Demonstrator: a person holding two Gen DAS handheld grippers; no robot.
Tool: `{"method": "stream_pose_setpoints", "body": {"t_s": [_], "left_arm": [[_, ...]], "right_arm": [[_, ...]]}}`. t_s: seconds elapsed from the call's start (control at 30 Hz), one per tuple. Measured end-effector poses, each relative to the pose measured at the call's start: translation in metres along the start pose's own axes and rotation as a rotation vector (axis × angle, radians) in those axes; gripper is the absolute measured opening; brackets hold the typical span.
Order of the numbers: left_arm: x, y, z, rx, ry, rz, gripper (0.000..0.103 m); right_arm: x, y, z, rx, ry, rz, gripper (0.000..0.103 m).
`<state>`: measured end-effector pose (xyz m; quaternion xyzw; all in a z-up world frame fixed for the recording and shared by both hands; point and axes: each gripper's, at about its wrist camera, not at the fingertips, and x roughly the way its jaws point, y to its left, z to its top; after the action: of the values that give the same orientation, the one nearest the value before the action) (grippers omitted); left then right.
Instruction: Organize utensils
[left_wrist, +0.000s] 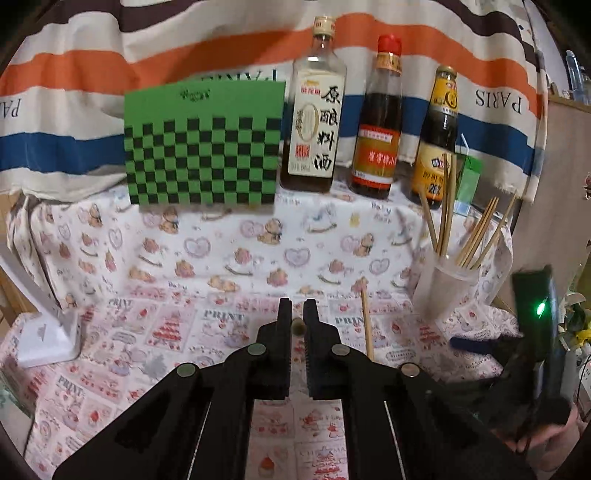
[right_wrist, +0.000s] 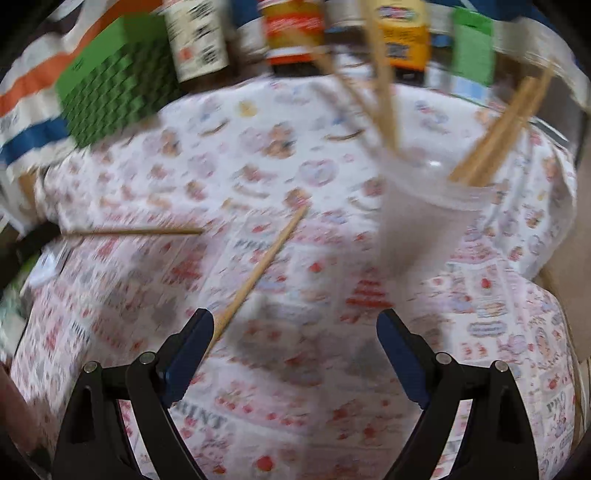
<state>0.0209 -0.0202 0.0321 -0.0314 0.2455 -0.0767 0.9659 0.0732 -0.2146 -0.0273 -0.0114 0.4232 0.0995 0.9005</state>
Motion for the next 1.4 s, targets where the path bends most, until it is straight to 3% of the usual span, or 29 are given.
{"method": "stream_pose_setpoints", "body": {"t_s": [0.13,0.23,0.33,0.4,0.57,0.63,0.7,0.8,0.87,1.13,1.4], "left_arm": [[0.004,0.002,0.003,-0.008,0.004,0.017,0.005],[0.004,0.003,0.002,-0.016,-0.010,0.024,0.005],[0.000,0.004,0.003,-0.022,-0.031,0.029,0.005],[-0.003,0.004,0.003,-0.020,-0.041,0.033,0.005],[-0.006,0.001,0.003,-0.002,-0.067,0.038,0.005],[-0.007,0.000,0.003,0.004,-0.073,0.034,0.005],[-0.008,-0.001,0.003,0.004,-0.082,0.030,0.005],[-0.011,-0.002,0.004,0.010,-0.099,0.035,0.005],[-0.015,-0.002,0.004,0.010,-0.119,0.043,0.005],[-0.022,-0.001,0.007,0.003,-0.155,0.013,0.005],[-0.037,-0.011,0.009,0.047,-0.199,-0.018,0.005]], "right_arm": [[0.014,0.022,-0.007,-0.013,0.075,0.069,0.091],[0.015,0.039,-0.014,-0.085,0.057,0.008,0.087],[0.019,0.046,-0.018,-0.119,0.082,0.005,0.080],[0.024,0.046,-0.021,-0.109,0.121,0.017,0.069],[0.022,0.047,-0.023,-0.120,0.099,0.006,0.053],[0.021,0.045,-0.023,-0.113,0.084,-0.004,0.037],[0.020,0.039,-0.022,-0.088,0.084,-0.028,0.010],[0.014,0.019,-0.017,0.002,0.090,-0.022,0.008],[-0.001,0.009,-0.013,0.044,0.043,0.010,0.008],[-0.092,-0.020,0.002,0.089,-0.379,-0.060,0.004],[-0.147,-0.046,0.007,0.127,-0.600,-0.057,0.004]]}}
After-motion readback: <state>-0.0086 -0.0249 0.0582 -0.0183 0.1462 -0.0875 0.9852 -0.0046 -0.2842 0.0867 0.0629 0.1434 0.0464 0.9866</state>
